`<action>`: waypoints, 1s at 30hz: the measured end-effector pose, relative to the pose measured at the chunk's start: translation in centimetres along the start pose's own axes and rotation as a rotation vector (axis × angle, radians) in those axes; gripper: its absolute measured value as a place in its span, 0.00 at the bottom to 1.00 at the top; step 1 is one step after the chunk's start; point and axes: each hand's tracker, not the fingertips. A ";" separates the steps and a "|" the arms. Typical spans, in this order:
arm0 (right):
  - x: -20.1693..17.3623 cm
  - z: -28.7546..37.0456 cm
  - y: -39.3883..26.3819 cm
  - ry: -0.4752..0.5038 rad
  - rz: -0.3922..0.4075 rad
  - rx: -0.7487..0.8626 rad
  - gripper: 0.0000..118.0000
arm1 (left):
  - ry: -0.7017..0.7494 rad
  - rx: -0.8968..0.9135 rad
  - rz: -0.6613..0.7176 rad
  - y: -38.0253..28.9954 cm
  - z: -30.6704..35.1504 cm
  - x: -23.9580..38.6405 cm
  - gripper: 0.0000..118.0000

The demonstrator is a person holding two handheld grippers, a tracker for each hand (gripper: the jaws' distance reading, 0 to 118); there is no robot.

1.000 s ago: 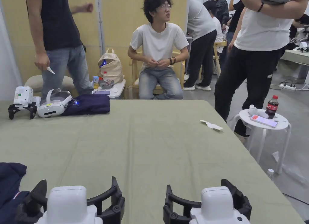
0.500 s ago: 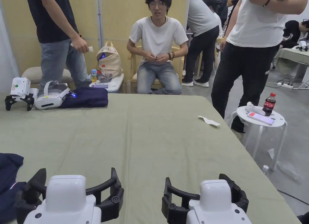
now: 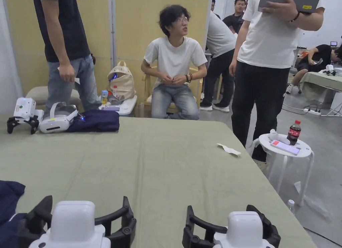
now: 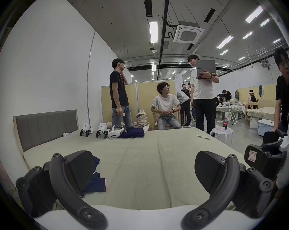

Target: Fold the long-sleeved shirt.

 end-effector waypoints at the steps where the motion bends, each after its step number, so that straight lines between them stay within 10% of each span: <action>1: 0.0 0.1 0.2 0.000 0.001 0.001 1.00 | -0.005 -0.004 0.003 0.2 0.1 0.0 0.99; 30: 0.0 -1.5 -2.2 0.021 -0.025 -0.050 1.00 | -0.018 -0.095 0.047 -2.2 -1.9 -0.1 0.99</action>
